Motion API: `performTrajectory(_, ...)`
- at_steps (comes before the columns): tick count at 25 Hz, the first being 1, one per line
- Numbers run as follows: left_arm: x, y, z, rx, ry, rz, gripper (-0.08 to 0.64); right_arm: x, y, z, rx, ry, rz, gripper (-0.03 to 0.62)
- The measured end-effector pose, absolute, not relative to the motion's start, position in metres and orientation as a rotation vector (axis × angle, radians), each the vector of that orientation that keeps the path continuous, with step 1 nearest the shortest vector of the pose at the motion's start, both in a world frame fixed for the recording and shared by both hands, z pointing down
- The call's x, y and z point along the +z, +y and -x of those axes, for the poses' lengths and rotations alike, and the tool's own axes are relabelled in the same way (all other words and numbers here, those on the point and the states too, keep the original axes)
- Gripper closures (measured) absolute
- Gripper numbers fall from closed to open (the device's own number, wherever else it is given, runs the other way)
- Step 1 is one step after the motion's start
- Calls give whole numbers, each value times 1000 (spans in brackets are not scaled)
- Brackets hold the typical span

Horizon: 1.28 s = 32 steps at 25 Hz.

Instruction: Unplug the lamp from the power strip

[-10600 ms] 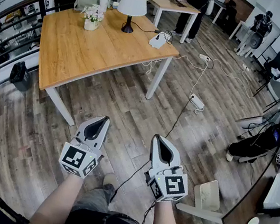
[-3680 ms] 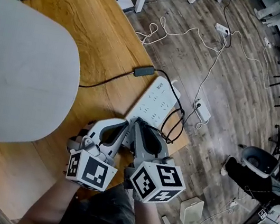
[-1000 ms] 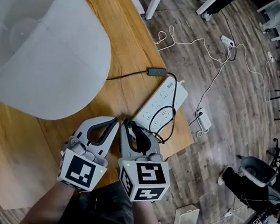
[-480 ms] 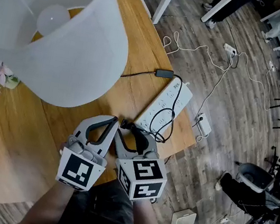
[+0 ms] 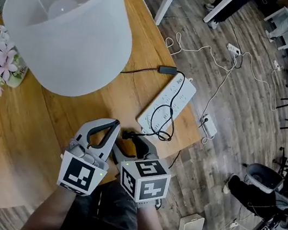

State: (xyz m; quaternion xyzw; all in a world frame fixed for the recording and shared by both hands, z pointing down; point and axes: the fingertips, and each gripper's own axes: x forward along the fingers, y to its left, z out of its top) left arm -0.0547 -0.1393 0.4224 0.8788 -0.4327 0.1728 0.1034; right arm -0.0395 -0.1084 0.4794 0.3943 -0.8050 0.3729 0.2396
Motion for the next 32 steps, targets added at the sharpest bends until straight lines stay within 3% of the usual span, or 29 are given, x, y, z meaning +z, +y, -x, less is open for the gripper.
performTrajectory(6,419,-134,58,514,-1281,-2599,565,477,-96,38,1099,-2191,-1087,325)
performTrajectory(9,416,-130,61,510,-1290,-2607,565,481,-86,41,1177,-2164,-1071,273)
performTrajectory(17,418,-121,60,506,-1277,-2632,565,491,-65,40,1235,-2126,-1095,233)
performTrajectory(32,399,-114,47,454,-1233,-2704,565,450,-67,29,1027,-2281,-1197,242)
